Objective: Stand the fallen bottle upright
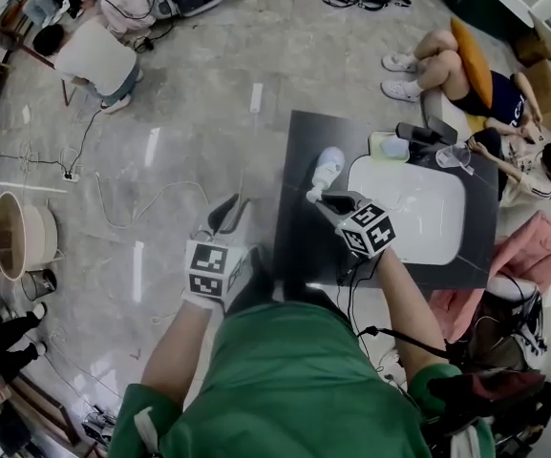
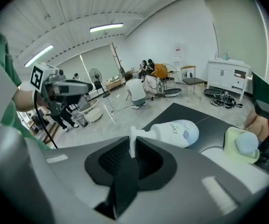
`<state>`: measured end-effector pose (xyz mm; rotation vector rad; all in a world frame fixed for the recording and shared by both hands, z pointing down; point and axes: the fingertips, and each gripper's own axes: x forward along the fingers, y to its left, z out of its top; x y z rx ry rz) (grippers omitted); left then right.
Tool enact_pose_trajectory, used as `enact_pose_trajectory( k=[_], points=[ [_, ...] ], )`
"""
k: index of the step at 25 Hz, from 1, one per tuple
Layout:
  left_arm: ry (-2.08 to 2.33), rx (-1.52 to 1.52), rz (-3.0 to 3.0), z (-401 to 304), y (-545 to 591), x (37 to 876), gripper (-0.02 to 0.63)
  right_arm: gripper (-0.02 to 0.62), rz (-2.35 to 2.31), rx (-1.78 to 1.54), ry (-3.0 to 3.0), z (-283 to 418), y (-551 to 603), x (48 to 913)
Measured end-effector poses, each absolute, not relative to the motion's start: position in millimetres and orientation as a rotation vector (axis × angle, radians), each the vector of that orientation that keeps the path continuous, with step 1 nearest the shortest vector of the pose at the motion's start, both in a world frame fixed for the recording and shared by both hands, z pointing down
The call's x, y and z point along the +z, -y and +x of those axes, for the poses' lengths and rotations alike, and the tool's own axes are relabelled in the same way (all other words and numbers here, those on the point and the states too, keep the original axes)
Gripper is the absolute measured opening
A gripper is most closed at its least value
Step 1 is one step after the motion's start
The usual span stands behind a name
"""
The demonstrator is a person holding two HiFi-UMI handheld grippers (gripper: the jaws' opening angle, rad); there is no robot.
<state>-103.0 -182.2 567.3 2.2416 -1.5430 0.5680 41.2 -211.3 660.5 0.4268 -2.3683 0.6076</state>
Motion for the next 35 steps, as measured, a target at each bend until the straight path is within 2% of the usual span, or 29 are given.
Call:
enact_pose_trajectory(
  k=[11,25,35],
  points=[
    [1.590,0.549,2.242,-106,186,548,0.081,0.046,0.524,1.179,2.457,41,263,615],
    [1.634,0.544,2.216,-113,208,537,0.078,0.046,0.661,1.774,2.430,76,337,591],
    [1.628,0.553,2.227,-101,227,539,0.078,0.055,0.747,2.004,2.461,113,369,594]
  ],
)
